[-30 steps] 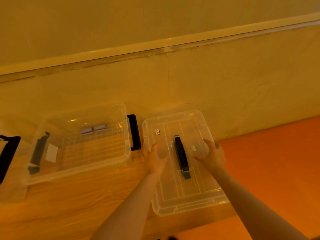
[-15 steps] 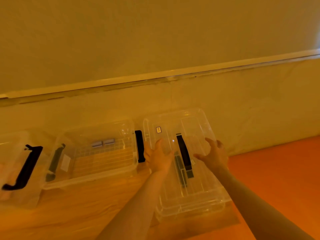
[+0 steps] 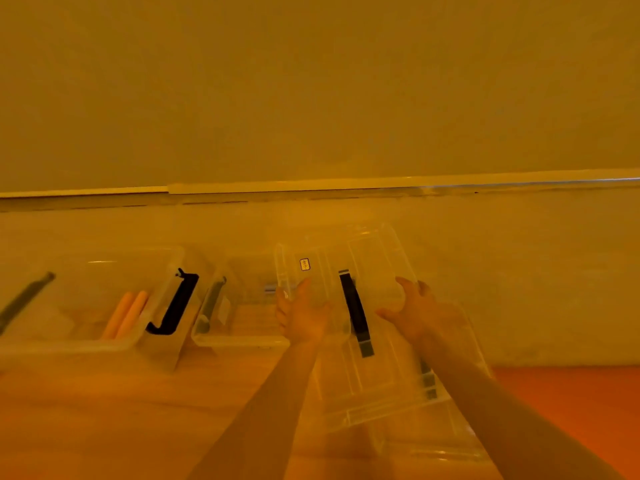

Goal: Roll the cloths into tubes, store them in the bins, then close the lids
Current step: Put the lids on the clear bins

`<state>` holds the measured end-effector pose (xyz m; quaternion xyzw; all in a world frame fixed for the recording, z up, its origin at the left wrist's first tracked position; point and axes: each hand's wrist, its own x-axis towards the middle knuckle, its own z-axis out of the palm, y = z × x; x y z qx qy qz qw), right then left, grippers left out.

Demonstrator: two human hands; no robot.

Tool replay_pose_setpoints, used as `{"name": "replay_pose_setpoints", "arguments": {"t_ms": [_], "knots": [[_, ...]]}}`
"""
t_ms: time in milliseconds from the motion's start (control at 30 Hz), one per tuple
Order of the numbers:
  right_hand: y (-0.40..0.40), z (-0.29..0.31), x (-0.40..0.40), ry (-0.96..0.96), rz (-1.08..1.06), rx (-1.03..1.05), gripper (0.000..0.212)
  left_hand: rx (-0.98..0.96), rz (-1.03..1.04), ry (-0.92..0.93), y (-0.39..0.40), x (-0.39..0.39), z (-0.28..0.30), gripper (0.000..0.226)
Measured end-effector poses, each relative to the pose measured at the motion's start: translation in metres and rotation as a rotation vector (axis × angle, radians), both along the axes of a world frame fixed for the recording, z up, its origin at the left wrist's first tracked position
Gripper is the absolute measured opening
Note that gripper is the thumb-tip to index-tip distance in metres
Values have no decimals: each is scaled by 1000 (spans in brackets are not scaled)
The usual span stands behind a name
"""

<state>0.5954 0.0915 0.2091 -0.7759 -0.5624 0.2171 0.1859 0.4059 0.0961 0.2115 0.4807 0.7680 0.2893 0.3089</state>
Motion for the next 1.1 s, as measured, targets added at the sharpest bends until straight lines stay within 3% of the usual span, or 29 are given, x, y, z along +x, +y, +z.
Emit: {"name": "replay_pose_setpoints", "arguments": {"t_ms": [433, 900, 1100], "knots": [[24, -14, -124, 55, 52, -44, 87, 6, 12, 130, 11, -127, -4, 74], [66, -36, -152, -94, 146, -135, 97, -72, 97, -134, 23, -160, -31, 66], [72, -42, -153, -148, 231, -140, 105, -96, 224, -210, 13, -155, -46, 67]]}}
